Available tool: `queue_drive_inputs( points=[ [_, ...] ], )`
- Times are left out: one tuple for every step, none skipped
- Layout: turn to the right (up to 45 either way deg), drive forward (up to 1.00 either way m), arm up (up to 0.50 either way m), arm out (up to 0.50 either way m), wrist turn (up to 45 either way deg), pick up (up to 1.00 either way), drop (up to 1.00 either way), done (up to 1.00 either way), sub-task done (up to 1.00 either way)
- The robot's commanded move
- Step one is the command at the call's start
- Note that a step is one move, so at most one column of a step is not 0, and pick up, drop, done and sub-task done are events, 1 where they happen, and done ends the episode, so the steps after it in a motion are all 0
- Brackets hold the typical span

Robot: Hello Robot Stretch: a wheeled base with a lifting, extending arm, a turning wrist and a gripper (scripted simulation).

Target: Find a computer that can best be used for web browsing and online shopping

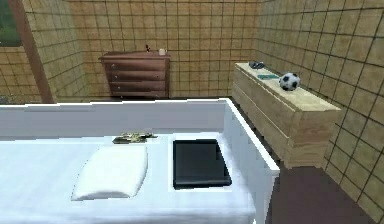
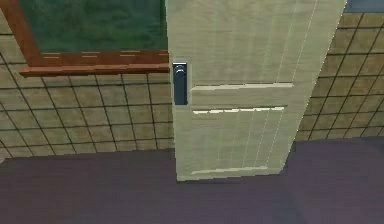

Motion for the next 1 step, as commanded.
queue_drive_inputs(
  points=[
    [0.0, 0.0, 0.0, 0.0, 0.0, 0.0, 0.0, 1.0, 0.0]
  ],
)
